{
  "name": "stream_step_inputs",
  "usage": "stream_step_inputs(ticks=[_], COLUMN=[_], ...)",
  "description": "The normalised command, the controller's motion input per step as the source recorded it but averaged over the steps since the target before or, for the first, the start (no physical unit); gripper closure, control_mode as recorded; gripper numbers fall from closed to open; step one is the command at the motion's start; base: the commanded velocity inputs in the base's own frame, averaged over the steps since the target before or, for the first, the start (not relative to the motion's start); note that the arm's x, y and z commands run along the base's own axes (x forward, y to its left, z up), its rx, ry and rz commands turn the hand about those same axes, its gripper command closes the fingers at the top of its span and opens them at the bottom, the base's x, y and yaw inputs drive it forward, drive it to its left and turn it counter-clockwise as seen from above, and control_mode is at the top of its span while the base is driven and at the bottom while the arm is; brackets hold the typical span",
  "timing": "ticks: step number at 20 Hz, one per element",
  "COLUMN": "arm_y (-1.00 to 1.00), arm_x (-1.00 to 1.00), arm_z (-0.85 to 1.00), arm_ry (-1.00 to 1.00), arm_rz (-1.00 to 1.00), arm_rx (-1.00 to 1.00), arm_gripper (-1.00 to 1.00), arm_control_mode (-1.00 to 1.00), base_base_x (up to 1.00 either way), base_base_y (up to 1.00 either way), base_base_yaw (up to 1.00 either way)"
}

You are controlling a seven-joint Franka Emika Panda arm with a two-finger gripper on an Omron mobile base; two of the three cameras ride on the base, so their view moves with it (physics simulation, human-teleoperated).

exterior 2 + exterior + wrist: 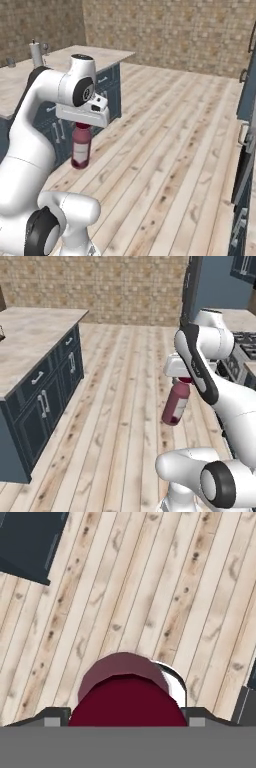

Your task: There is a wine glass and glass cup on the dining counter. Place the wine bottle next to the wine glass and the juice bottle next to the glass cup.

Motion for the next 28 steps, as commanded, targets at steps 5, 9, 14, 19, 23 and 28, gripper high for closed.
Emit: stream_step_inputs(ticks=[5,9,14,19,23,28], arm_y=[0.0,0.0,0.0,0.0,0.0,0.0], arm_x=[0.0,0.0,0.0,0.0,0.0,0.0], arm_z=[0.0,0.0,0.0,0.0,0.0,0.0], arm_ry=[0.0,0.0,0.0,0.0,0.0,0.0], arm_rz=[0.0,0.0,0.0,0.0,0.0,0.0], arm_rx=[0.0,0.0,0.0,0.0,0.0,0.0], arm_gripper=[1.0,1.0,1.0,1.0,1.0,1.0], arm_control_mode=[1.0,1.0,1.0,1.0,1.0,1.0], base_base_x=[0.13,0.0,-0.01,0.06,0.31,0.63], base_base_y=[0.37,0.28,0.25,0.27,0.23,0.31], base_base_yaw=[0.44,0.7,0.75,0.63,0.48,0.17])
